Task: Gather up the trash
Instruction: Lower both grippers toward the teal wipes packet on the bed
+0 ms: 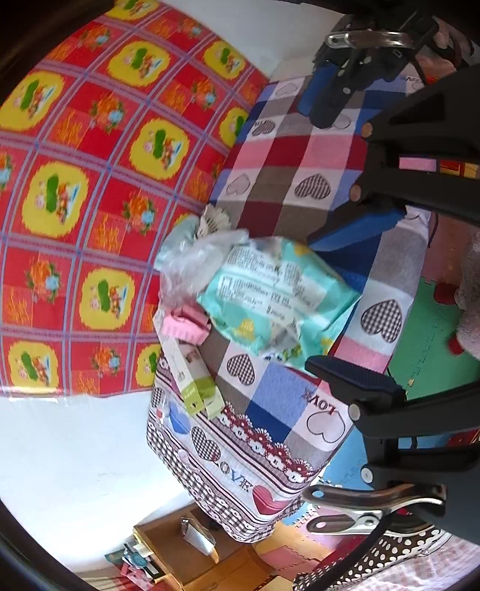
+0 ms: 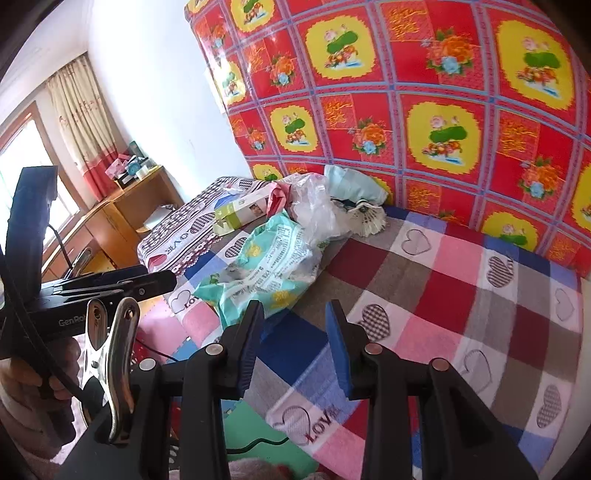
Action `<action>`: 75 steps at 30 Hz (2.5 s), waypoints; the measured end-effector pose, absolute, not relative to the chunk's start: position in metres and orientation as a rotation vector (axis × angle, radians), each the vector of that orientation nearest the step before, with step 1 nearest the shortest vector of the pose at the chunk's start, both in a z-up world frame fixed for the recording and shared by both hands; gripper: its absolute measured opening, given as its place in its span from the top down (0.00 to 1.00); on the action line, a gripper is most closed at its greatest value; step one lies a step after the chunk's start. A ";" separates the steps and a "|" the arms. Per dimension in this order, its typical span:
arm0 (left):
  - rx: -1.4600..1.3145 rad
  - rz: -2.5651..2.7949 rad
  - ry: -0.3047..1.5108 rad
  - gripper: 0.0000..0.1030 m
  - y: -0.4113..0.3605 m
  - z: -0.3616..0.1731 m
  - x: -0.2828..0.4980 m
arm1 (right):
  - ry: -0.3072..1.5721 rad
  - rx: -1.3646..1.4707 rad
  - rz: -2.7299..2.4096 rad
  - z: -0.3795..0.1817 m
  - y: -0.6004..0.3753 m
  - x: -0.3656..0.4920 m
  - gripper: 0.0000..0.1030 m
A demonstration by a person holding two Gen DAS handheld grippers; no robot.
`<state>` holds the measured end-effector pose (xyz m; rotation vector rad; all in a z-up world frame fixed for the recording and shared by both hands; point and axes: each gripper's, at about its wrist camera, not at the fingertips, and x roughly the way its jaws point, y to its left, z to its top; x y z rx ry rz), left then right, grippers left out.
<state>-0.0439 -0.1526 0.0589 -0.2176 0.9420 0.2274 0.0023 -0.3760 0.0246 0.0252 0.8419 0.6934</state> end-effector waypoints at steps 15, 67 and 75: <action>-0.230 0.143 1.012 0.40 -0.095 0.027 0.004 | 0.928 0.043 0.593 0.005 -0.324 0.045 0.65; -0.131 -0.127 1.261 0.37 -0.079 -0.093 0.071 | 1.193 0.119 0.341 -0.108 -0.241 0.120 0.49; -0.137 -0.175 1.246 0.42 -0.078 -0.090 0.082 | 1.176 0.133 0.325 -0.108 -0.237 0.116 0.52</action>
